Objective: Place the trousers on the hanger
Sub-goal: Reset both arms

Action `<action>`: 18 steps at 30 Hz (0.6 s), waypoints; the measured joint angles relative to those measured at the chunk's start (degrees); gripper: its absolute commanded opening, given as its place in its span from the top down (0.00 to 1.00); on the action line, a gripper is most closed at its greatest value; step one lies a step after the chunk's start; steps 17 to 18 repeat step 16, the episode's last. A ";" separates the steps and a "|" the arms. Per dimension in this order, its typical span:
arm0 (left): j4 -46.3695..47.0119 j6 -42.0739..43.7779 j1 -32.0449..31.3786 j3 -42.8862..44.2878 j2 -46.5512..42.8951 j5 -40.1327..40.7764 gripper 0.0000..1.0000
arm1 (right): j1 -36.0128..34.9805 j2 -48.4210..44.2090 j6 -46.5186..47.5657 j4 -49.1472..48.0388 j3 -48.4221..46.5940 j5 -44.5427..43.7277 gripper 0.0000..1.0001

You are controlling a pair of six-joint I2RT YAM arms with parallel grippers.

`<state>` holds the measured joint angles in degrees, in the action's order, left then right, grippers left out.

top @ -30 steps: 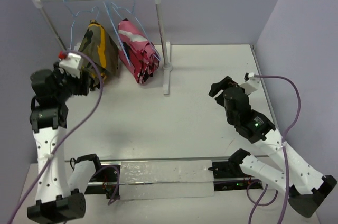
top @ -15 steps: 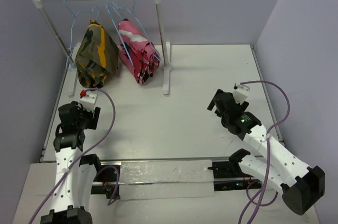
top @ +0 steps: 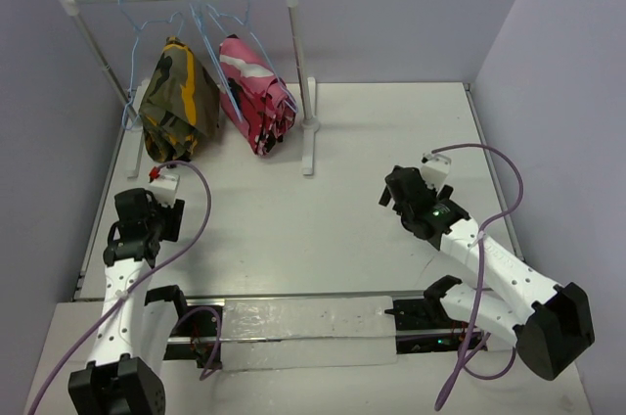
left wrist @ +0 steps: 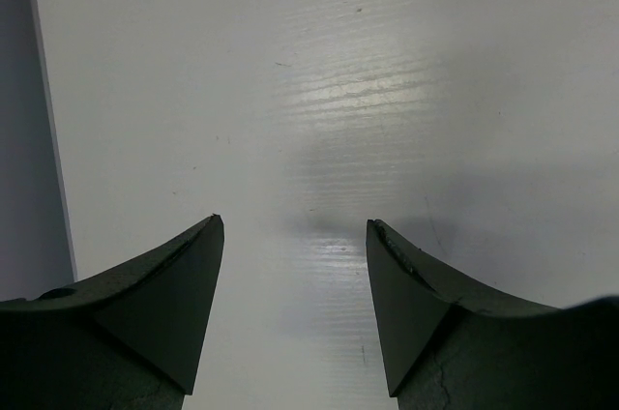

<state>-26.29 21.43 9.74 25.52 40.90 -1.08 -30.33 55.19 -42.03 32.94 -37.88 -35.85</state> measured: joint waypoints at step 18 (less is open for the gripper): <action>-0.01 0.00 0.00 -0.04 -2.25 0.09 0.30 | 0.00 0.91 2.76 -3.98 0.05 1.82 0.00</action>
